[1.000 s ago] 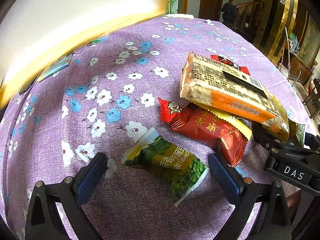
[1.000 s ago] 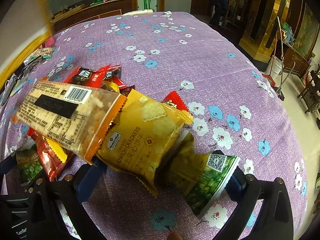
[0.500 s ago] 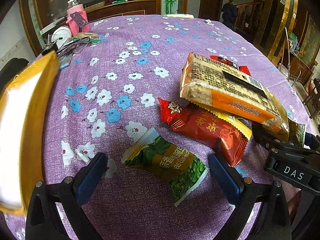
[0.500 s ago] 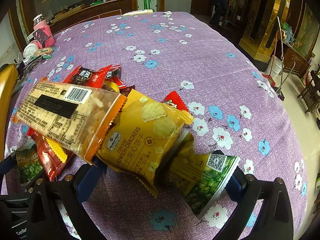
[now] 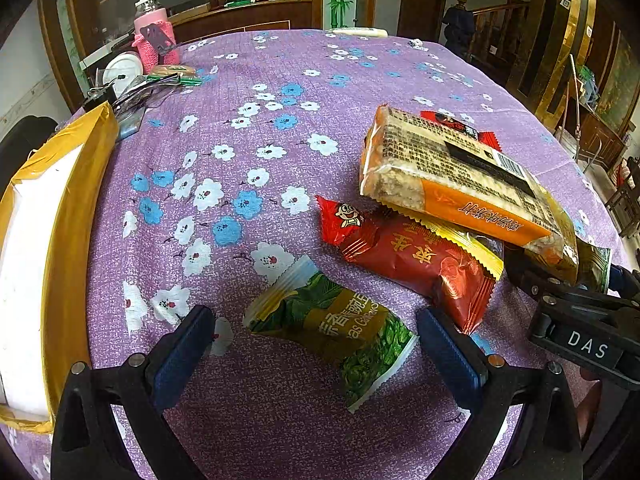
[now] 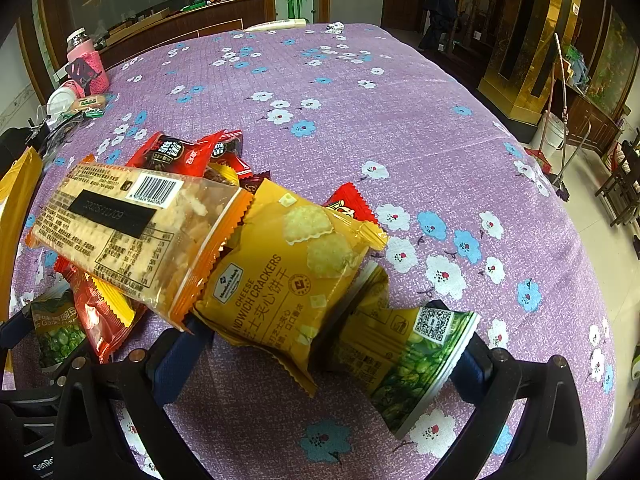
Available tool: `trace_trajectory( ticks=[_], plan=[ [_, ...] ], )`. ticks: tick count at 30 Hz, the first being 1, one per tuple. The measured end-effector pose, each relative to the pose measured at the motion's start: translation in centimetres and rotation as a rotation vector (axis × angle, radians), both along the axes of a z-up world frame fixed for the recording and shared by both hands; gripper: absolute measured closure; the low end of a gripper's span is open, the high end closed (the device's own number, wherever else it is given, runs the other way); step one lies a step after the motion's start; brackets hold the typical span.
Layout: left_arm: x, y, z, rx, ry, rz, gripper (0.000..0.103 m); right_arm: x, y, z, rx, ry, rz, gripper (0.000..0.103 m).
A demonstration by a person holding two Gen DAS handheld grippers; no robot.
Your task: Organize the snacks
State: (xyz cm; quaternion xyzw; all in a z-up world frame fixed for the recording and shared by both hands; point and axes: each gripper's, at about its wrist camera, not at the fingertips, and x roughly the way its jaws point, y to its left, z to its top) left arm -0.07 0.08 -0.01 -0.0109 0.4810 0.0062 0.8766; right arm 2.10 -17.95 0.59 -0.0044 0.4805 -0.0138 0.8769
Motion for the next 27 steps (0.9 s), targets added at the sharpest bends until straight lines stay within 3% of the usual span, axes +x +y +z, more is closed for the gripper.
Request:
trace_trajectory(
  ticks=[7,11,14,19,21,25,27],
  plan=[
    [0.0,0.0,0.0,0.0,0.0,0.0,0.001,-0.1,-0.1,0.0,0.001,0.0,0.006,0.0],
    [0.0,0.0,0.0,0.0,0.0,0.0,0.001,-0.2,-0.1,0.3,0.008,0.019,0.107,0.0],
    [0.0,0.0,0.0,0.0,0.0,0.0,0.001,-1.8,-1.3,1.4,0.047,-0.015,0.162,0.0],
    [0.0,0.0,0.0,0.0,0.0,0.0,0.001,-4.3,-4.3,3.4,0.22,-0.091,0.235,0.0],
    [0.0,0.0,0.0,0.0,0.0,0.0,0.001,-4.7,-4.7,4.0,0.241,-0.114,0.265,0.001],
    [0.0,-0.1,-0.1,0.001,0.0,0.0,0.001,-4.8,-4.2,5.5,0.244,-0.151,0.305,0.013],
    [-0.2,-0.1,-0.1,0.003,0.002,-0.031,0.001,-4.4,-4.2,6.0,0.271,-0.155,0.307,0.014]
  ],
)
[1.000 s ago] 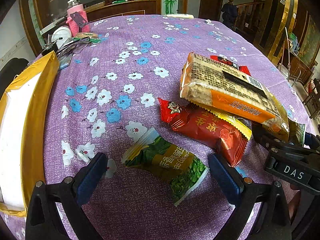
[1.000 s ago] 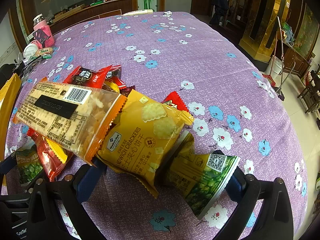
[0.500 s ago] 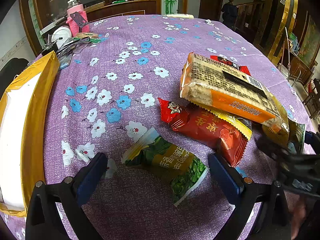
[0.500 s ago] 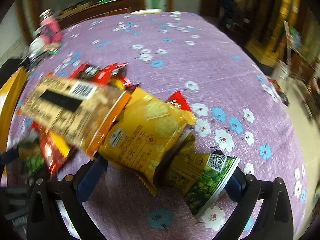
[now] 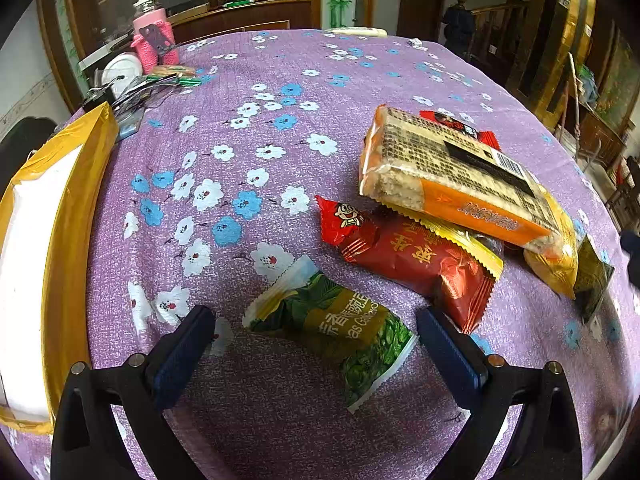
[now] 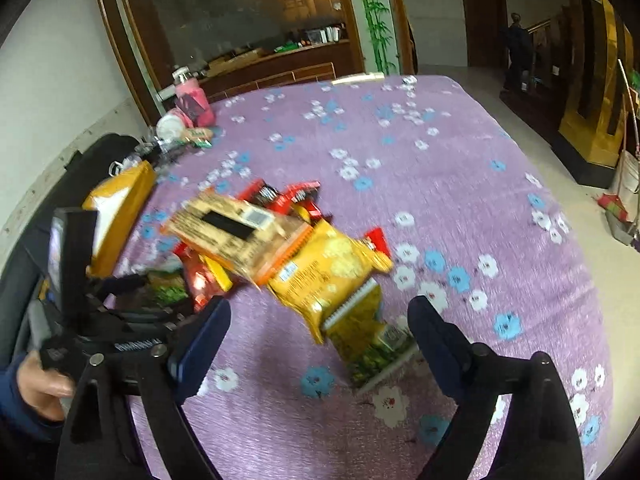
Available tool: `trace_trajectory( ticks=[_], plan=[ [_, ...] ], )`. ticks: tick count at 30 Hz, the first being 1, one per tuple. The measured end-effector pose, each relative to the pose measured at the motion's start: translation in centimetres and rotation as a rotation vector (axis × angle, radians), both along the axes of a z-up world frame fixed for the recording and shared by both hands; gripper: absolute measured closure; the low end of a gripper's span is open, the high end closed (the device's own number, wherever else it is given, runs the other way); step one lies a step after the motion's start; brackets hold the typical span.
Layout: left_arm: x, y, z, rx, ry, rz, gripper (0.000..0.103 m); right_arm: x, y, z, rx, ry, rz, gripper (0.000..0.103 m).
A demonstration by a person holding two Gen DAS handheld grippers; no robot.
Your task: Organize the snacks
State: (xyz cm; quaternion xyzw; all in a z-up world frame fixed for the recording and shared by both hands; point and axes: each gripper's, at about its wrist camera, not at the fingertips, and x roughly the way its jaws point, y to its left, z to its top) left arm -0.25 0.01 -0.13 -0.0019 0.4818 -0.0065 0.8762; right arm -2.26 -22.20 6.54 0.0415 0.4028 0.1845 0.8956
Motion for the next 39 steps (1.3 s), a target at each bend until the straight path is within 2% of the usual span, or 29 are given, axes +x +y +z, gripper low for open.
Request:
trace_trajectory(
  ticks=[1,2,3,5,6,10,12,14,19,21,24,26,31,33,34,35,39],
  plan=[
    [-0.4,0.2,0.2,-0.001,0.004,-0.02,0.001,0.2,-0.1,0.2,0.007,-0.003,-0.004,0.016],
    [-1.2,0.6,0.5,-0.023,0.005,-0.038,0.001,0.4,-0.1,0.4,0.004,-0.01,-0.012,0.022],
    [-1.5,1.0,0.7,-0.051,0.0,-0.037,0.002,0.5,0.1,0.5,-0.005,-0.015,-0.012,0.023],
    [-3.2,1.7,1.7,-0.112,-0.01,-0.073,0.004,0.8,0.7,0.7,0.0,-0.019,0.028,0.029],
    [-3.6,2.2,2.4,-0.114,-0.016,-0.085,0.004,0.8,1.2,0.9,-0.002,-0.021,0.06,0.03],
    [-6.2,3.6,4.5,-0.149,-0.069,-0.144,0.01,1.9,3.9,1.2,-0.051,-0.025,0.222,0.03],
    [-6.7,4.0,4.9,-0.148,-0.088,-0.153,0.024,2.7,5.6,1.5,-0.096,-0.044,0.268,0.03],
    [-6.8,4.7,4.9,-0.173,-0.076,-0.14,0.03,3.8,7.3,1.6,-0.133,-0.058,0.311,0.03],
    [-7.1,5.3,4.7,-0.194,-0.059,-0.131,0.031,7.1,10.5,0.1,-0.23,-0.036,0.354,0.029],
    [-7.2,5.3,4.7,-0.192,-0.058,-0.137,0.031,7.8,11.0,-0.7,-0.217,-0.001,0.387,0.027],
    [-7.6,5.4,4.9,-0.19,-0.068,-0.147,0.031,7.0,11.2,-1.1,-0.181,0.037,0.413,0.027],
    [-7.6,5.6,5.0,-0.19,-0.067,-0.144,0.031,5.5,11.7,-1.1,-0.194,0.023,0.442,0.027],
    [-7.2,5.5,4.8,-0.207,-0.058,-0.14,0.031,2.8,13.1,-1.8,-0.289,0.023,0.396,0.027],
    [-6.9,5.3,4.7,-0.211,-0.049,-0.135,0.031,2.6,12.9,-1.8,-0.263,0.023,0.348,0.033],
    [-6.8,5.3,4.7,-0.213,-0.045,-0.133,0.031,2.7,12.8,-1.8,-0.247,0.029,0.327,0.045],
    [-6.7,5.2,4.8,-0.22,-0.044,-0.134,0.031,2.9,12.4,-1.9,-0.218,0.049,0.309,0.048],
    [-5.9,4.8,5.2,-0.204,-0.055,-0.132,0.031,2.7,11.1,-2.2,-0.142,0.057,0.257,0.048]
  ],
)
